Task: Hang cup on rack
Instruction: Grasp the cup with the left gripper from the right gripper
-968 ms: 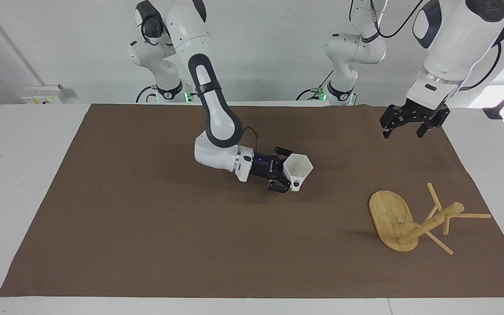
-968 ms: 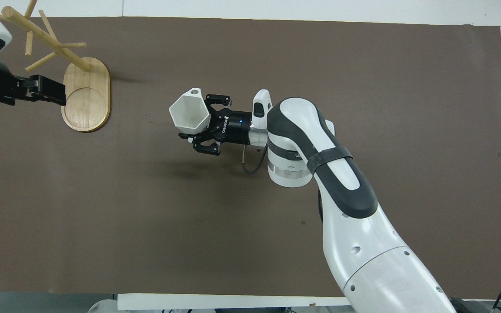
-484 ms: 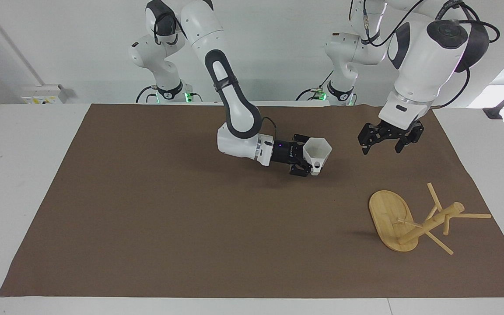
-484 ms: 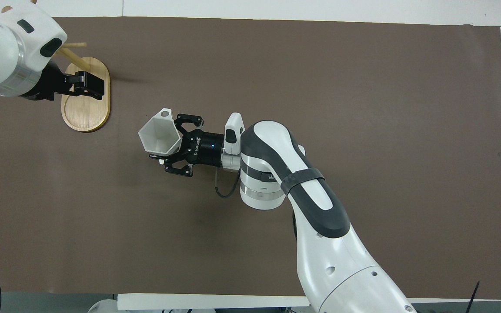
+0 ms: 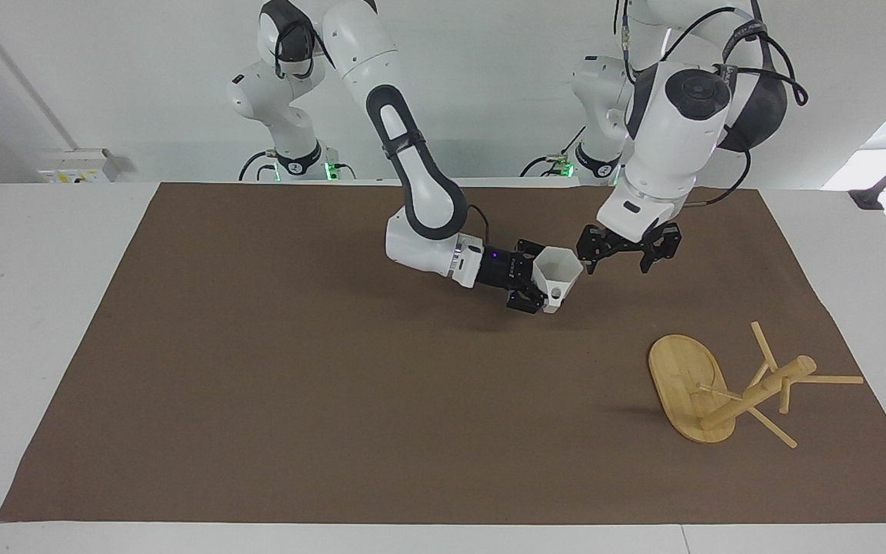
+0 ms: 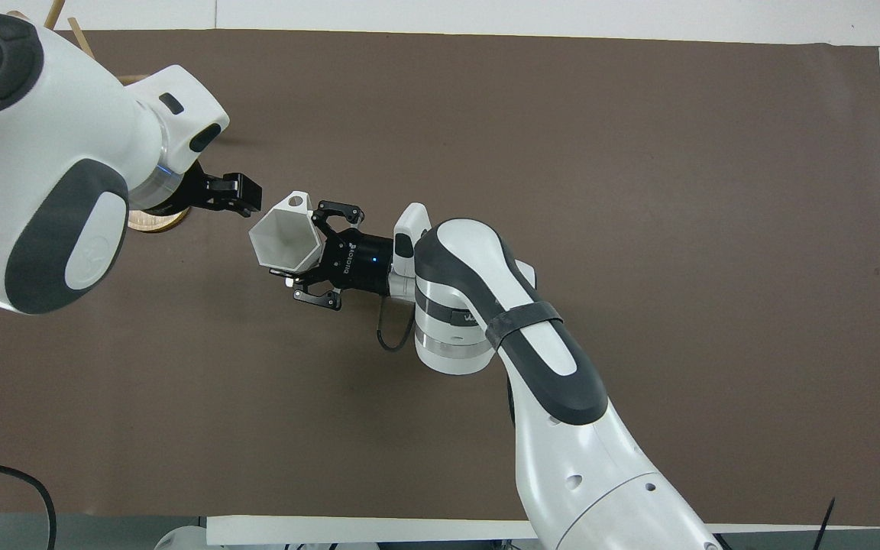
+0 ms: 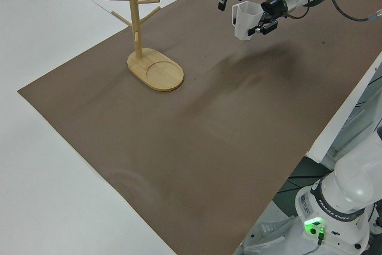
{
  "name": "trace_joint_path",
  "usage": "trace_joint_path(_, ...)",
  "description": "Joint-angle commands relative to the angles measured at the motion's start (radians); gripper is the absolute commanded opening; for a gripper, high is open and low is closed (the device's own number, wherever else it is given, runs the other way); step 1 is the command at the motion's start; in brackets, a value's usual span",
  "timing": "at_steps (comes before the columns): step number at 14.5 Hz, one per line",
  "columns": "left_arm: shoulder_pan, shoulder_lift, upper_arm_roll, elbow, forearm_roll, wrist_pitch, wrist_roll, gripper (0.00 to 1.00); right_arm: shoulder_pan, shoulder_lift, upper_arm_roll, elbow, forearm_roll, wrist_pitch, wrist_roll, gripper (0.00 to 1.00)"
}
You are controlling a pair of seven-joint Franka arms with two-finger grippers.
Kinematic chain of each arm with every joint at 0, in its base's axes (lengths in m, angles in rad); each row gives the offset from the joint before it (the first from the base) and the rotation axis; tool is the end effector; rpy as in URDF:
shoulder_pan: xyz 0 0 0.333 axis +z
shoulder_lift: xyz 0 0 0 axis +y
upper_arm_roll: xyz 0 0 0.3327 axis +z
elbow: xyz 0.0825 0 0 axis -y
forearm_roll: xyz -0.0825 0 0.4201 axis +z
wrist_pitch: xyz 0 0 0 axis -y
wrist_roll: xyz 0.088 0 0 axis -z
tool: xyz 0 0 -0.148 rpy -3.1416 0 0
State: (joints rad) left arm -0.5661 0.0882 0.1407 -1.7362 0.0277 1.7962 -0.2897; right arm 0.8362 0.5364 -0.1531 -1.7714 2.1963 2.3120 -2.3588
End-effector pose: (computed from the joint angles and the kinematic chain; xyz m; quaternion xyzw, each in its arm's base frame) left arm 0.5676 -0.2557 0.4818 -0.9972 0.0712 0.0059 0.0232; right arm 0.5482 0.5122 0.2673 -0.6159 -0.4568 -0.4893 0.4154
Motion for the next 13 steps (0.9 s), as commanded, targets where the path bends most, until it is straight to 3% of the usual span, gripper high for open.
trace_joint_path(1, -0.023, -0.047, 0.011, -0.060, 0.015, 0.035, -0.020, 0.97, 0.009, -0.009, -0.002, -0.003, 0.016, 0.020, -0.020, 0.05)
trace_joint_path(5, -0.052, -0.051, 0.010, -0.091, 0.015, 0.049, -0.025, 0.90, 0.009, -0.009, -0.003, -0.002, 0.017, 0.020, -0.020, 0.05)
trace_joint_path(8, -0.054, -0.058, 0.010, -0.135, 0.015, 0.098, -0.039, 0.76, 0.011, -0.007, -0.002, -0.002, 0.017, 0.033, -0.019, 0.05)
trace_joint_path(11, -0.054, -0.056, 0.010, -0.178, 0.015, 0.153, -0.052, 0.57, 0.009, -0.007, -0.002, -0.002, 0.019, 0.033, -0.019, 0.05)
trace_joint_path(12, -0.054, -0.054, 0.010, -0.180, 0.015, 0.163, -0.057, 0.44, 0.009, -0.009, -0.002, 0.000, 0.019, 0.033, -0.019, 0.05)
trace_joint_path(13, -0.054, -0.054, 0.010, -0.180, 0.014, 0.164, -0.068, 0.24, 0.009, -0.007, -0.002, -0.002, 0.019, 0.035, -0.019, 0.05)
